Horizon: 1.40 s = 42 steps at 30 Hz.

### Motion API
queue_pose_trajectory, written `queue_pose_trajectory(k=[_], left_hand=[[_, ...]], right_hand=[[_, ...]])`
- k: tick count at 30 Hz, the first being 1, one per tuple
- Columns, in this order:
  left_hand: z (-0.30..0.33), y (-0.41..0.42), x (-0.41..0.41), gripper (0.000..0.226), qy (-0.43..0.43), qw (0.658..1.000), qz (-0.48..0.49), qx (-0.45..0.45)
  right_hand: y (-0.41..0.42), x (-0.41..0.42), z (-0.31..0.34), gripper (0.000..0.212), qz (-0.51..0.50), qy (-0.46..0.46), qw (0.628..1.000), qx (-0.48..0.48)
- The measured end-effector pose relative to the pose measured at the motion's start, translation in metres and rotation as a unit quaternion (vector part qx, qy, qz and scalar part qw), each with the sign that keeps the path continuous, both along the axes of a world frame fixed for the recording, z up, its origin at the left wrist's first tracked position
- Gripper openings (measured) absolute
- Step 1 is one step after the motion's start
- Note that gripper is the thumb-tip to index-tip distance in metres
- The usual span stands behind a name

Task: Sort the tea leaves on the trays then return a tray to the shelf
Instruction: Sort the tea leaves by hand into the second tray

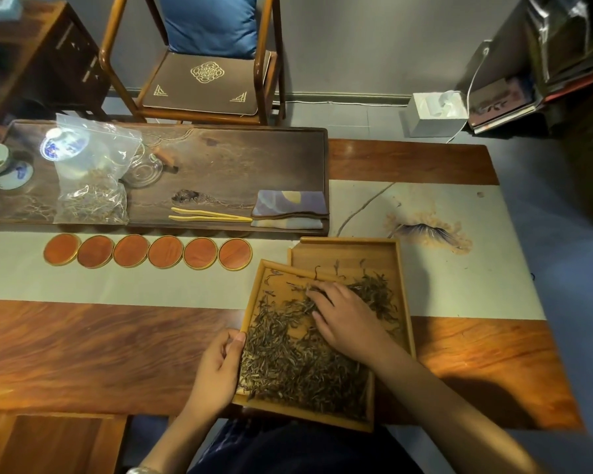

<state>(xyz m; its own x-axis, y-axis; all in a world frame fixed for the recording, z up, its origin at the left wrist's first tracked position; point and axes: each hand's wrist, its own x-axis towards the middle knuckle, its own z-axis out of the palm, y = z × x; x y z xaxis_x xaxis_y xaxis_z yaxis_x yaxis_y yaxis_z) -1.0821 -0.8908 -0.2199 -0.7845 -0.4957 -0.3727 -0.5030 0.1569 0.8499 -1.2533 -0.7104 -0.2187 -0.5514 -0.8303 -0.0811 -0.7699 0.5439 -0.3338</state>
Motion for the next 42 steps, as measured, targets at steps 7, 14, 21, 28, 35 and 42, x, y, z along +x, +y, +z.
queue_pose_trajectory(k=[7, 14, 21, 28, 35, 42], left_hand=[[0.0, -0.002, -0.005, 0.027, 0.013, 1.0, -0.001, -0.006], [0.0, -0.002, -0.004, 0.024, 0.015, 1.0, -0.006, -0.014], [0.002, -0.006, 0.0, 0.024, 0.005, 1.0, 0.012, 0.001], [0.004, -0.007, 0.001, 0.025, -0.006, 1.0, 0.021, 0.002], [0.006, -0.007, 0.001, 0.023, 0.0, 1.0, 0.025, 0.0], [0.005, -0.009, 0.003, 0.023, -0.008, 1.0, 0.021, 0.005]], right_hand=[[0.009, 0.01, 0.005, 0.041, -0.001, 0.023, 0.999, -0.024], [0.003, 0.018, -0.001, 0.042, 0.012, 0.009, 1.0, -0.011], [0.012, 0.013, -0.007, 0.043, -0.009, 0.001, 1.0, -0.005], [0.022, 0.003, -0.011, 0.04, -0.08, -0.039, 0.995, -0.042], [0.031, -0.01, -0.011, 0.029, -0.158, -0.088, 0.98, -0.083], [0.04, -0.023, -0.014, 0.025, -0.201, -0.134, 0.965, -0.099]])
